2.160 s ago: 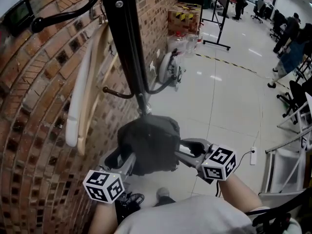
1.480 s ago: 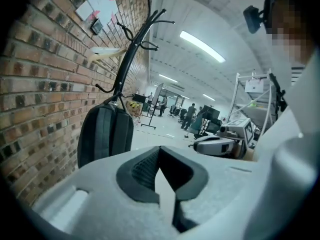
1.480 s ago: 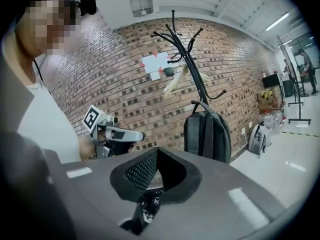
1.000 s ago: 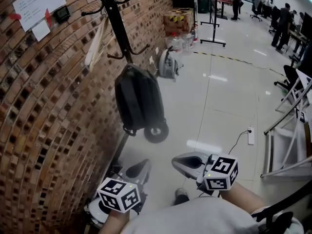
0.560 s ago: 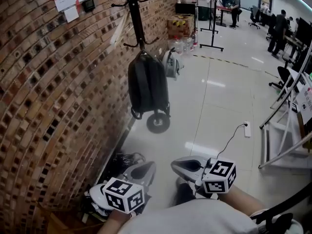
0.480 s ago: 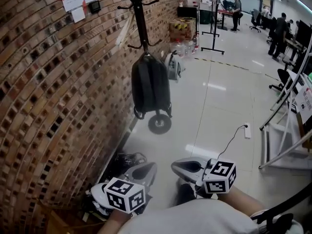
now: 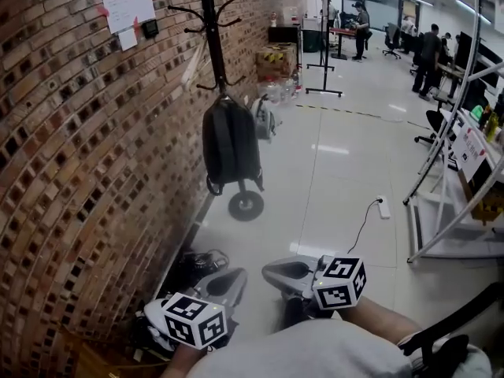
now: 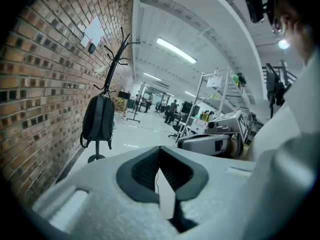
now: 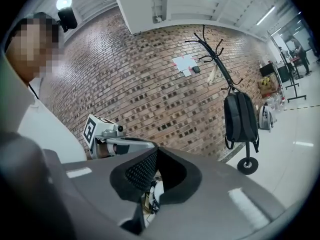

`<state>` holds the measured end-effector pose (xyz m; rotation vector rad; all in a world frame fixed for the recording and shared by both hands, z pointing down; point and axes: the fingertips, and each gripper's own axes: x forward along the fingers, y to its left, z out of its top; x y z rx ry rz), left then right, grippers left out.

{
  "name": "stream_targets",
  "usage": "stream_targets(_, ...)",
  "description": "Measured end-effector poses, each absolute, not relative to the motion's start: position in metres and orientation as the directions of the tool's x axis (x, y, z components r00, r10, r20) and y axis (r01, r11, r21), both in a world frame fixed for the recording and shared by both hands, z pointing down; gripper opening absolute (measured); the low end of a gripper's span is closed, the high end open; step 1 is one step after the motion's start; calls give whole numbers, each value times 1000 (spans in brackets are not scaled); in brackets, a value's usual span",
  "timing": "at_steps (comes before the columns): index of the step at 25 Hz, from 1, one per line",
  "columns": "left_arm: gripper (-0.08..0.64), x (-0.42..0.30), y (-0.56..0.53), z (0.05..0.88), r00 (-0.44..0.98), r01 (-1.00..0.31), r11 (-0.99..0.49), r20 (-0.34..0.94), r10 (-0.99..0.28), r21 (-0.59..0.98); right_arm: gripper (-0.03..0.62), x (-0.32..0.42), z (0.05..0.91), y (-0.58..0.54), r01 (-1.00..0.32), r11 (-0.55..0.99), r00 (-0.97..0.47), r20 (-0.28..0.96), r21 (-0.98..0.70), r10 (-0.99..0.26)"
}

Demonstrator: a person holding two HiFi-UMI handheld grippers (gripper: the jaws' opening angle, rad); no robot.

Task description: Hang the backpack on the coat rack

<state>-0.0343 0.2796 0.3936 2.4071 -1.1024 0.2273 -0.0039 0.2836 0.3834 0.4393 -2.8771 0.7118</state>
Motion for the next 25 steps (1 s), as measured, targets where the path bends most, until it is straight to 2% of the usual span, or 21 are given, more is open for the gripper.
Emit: stream_targets(25,2,-47,309,421,638,-766,-506,372,-675,395,0,-25,410,321,-283,854,-947,267,-436,-177)
